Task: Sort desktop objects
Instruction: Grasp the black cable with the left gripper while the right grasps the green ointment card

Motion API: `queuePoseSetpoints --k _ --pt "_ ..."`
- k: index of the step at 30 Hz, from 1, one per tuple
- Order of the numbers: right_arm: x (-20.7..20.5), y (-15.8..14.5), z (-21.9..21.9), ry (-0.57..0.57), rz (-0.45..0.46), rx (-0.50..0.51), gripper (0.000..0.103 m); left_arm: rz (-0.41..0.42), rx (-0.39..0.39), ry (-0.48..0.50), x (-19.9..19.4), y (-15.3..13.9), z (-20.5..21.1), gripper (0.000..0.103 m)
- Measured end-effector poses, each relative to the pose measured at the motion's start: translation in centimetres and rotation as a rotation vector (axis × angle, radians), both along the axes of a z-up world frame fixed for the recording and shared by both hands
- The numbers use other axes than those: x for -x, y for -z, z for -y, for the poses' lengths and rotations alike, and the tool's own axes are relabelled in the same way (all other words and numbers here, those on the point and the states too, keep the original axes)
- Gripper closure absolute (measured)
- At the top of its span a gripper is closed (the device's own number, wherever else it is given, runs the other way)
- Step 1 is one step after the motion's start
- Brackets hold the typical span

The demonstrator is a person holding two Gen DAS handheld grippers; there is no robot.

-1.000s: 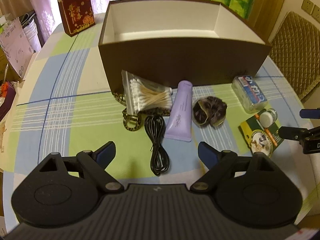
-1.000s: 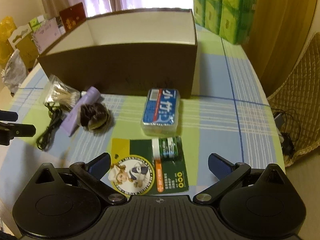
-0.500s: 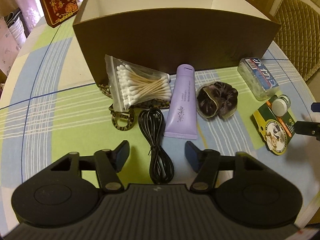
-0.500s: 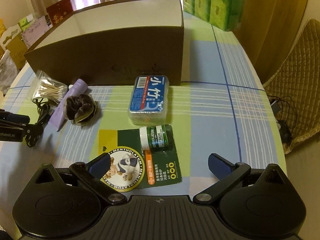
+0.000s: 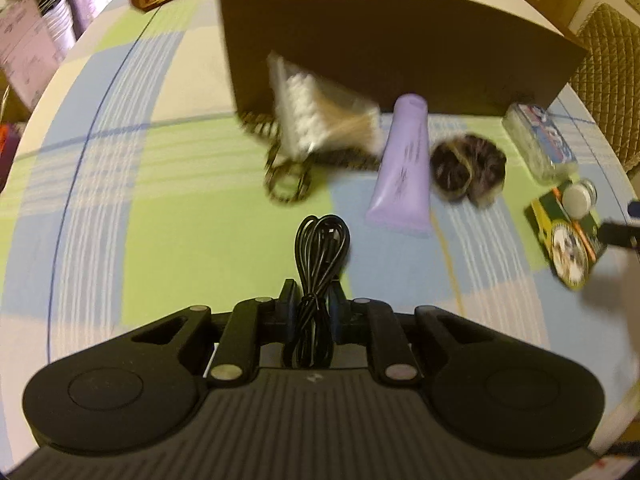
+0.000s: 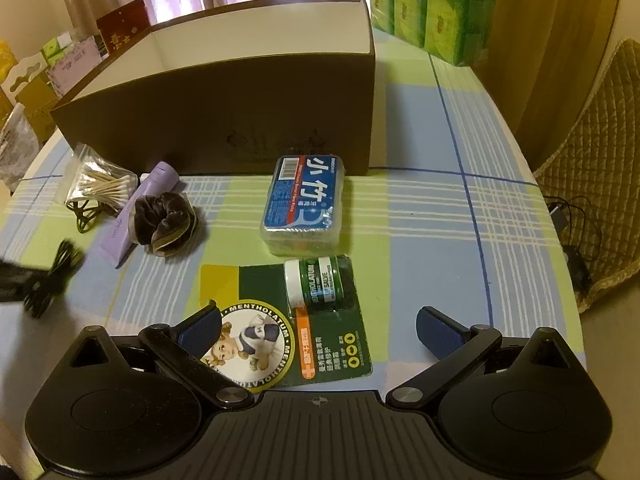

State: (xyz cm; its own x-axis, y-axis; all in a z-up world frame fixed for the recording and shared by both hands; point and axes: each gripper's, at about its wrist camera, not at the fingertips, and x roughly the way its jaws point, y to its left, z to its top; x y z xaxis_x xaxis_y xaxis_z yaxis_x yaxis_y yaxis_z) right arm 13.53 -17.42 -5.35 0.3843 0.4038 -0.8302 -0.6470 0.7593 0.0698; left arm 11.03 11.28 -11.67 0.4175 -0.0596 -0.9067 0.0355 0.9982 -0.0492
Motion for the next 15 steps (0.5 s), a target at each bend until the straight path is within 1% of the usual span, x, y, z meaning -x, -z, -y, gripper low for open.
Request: queuePoseSetpoints --k 3,5,6,7,11,14,15 --pt "-0.2 0.4 -0.3 -0.009 0.022 -0.012 0.002 -0.002 0.015 -0.011 1.0 -0.2 -0.4 0.089" --pt "-0.5 0.7 -0.7 -0.015 0.039 -0.012 0.003 0.009 0.023 -0.015 0.7 -0.3 -0.6 0.085" --pt "-0.7 0.9 -0.9 -0.019 0.048 -0.007 0.006 0.014 0.021 -0.017 0.4 -0.2 -0.5 0.084" --pt "-0.8 1.1 -1.1 -0.027 0.056 -0.007 0.015 0.020 0.023 -0.016 0.2 -0.2 -0.5 0.084" --pt "-1.3 1.9 -1.9 -0.040 0.067 0.007 0.031 0.030 0.015 -0.004 -0.8 0.1 0.0 0.084" --pt "-1.5 2.4 -2.0 -0.045 0.053 0.007 0.044 0.041 0.009 0.002 -1.3 0.1 0.3 0.082" --pt "-1.4 2.6 -2.0 -0.053 0.048 0.011 0.055 0.043 0.014 0.002 -1.3 0.0 0.3 0.081"
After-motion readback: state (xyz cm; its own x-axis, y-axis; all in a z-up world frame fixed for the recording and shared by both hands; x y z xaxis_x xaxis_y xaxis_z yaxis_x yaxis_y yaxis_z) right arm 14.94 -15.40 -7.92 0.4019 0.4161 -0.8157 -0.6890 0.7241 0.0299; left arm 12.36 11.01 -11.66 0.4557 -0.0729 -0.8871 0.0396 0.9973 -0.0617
